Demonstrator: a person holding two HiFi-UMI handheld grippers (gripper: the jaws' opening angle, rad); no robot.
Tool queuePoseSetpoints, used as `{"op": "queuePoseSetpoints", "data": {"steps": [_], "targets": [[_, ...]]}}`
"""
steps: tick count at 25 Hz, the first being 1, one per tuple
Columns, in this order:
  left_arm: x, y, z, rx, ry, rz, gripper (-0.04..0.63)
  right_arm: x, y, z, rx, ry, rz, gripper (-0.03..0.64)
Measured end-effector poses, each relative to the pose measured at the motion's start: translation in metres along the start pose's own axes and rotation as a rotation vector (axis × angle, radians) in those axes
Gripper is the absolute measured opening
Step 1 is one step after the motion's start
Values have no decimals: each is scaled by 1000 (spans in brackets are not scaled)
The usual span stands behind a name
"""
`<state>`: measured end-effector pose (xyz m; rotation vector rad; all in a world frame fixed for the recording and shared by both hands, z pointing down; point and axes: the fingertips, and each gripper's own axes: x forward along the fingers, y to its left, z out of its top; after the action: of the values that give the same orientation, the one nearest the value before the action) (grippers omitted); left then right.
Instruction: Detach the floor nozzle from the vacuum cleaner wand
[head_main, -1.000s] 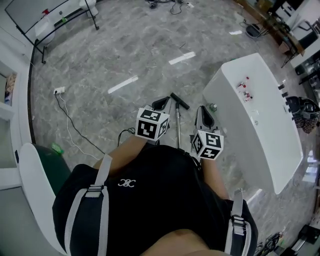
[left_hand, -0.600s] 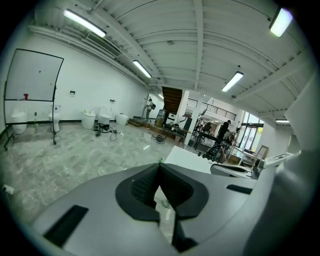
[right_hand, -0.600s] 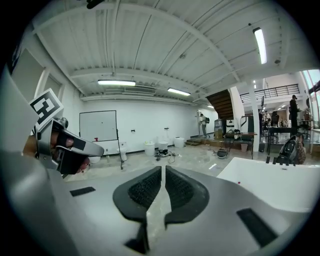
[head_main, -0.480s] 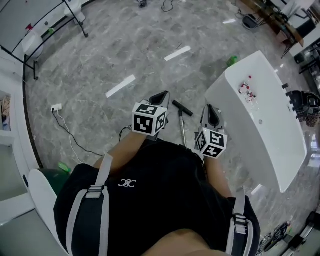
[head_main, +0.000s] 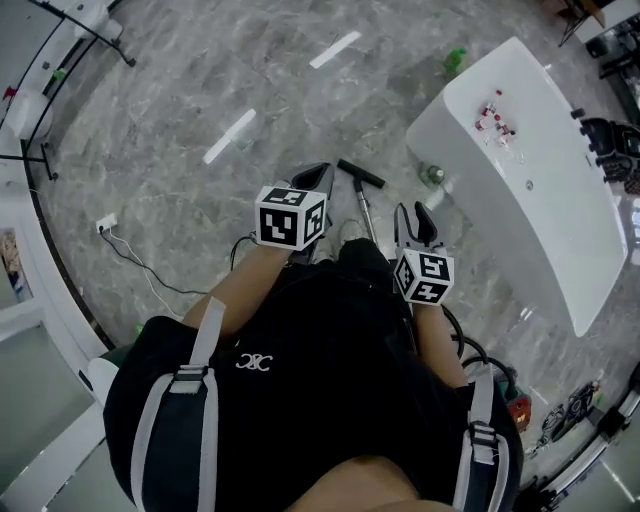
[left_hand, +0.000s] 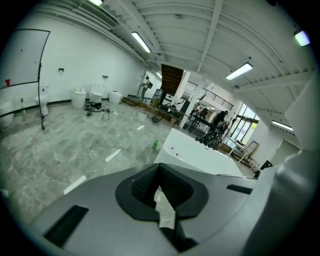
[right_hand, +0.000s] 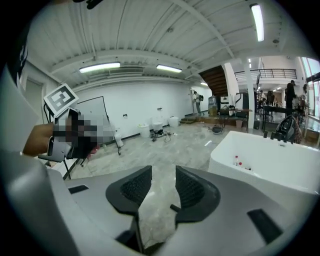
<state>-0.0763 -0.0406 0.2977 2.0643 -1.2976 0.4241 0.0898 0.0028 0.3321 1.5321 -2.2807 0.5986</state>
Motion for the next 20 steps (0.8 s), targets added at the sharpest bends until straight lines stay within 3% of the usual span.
{"op": "queuePoseSetpoints", "data": {"steps": [5, 7, 11, 13, 20], "targets": [[63, 4, -19, 107, 121, -17, 0, 49, -38, -52, 17, 183, 2, 180], [93, 11, -32, 115, 174, -20, 0, 77, -54, -70, 1, 253, 8, 190], [160, 35, -76, 64, 260, -36, 0, 139, -86, -111, -224, 291, -47, 193], [197, 51, -102, 30, 288, -34, 0, 173, -100, -147, -303, 329, -32, 198], [313, 132, -199, -94, 358, 58, 0, 270, -127, -320, -278, 600, 94, 204]]}}
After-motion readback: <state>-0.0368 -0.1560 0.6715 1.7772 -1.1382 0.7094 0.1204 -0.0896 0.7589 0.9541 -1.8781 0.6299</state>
